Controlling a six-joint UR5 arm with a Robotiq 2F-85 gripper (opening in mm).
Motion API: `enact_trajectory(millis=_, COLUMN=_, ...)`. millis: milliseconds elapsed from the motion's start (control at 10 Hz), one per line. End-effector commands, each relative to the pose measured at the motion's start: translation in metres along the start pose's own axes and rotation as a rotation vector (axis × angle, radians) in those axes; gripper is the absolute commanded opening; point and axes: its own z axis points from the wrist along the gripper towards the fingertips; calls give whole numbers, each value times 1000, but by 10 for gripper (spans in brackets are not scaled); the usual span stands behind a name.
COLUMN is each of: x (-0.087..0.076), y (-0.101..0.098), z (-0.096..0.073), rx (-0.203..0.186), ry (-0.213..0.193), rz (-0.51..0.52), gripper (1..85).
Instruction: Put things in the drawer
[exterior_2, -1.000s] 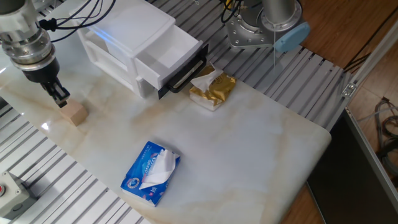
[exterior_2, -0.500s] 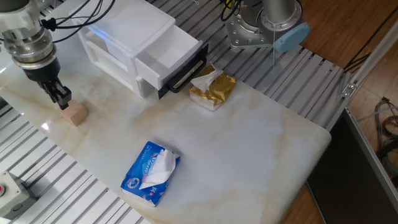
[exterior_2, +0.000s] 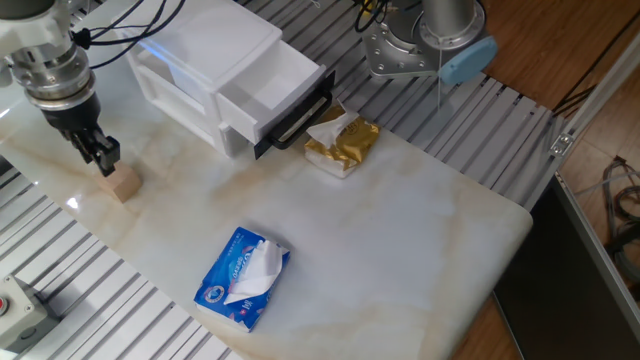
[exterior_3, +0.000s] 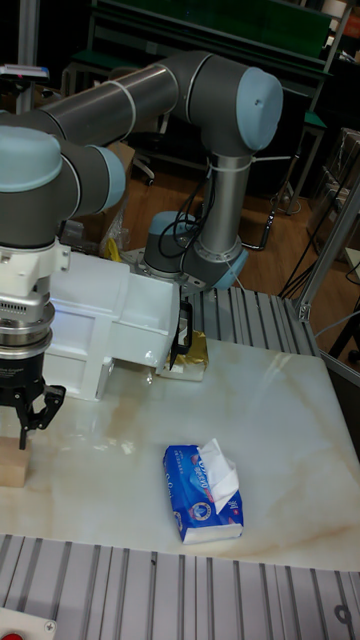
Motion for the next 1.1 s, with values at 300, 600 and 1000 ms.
enact_trajectory(millis=300, x=5, y=6, z=7, rx=-36, ry=-28, rz=-57, gripper=553)
enact_trajectory(millis=600, x=5, y=6, z=13, rx=-44, ry=-46, rz=-81, gripper=577)
enact_trajectory(millis=1000, x=8, y=1, z=20, rx=-41, ry=-54, rz=-125, gripper=643)
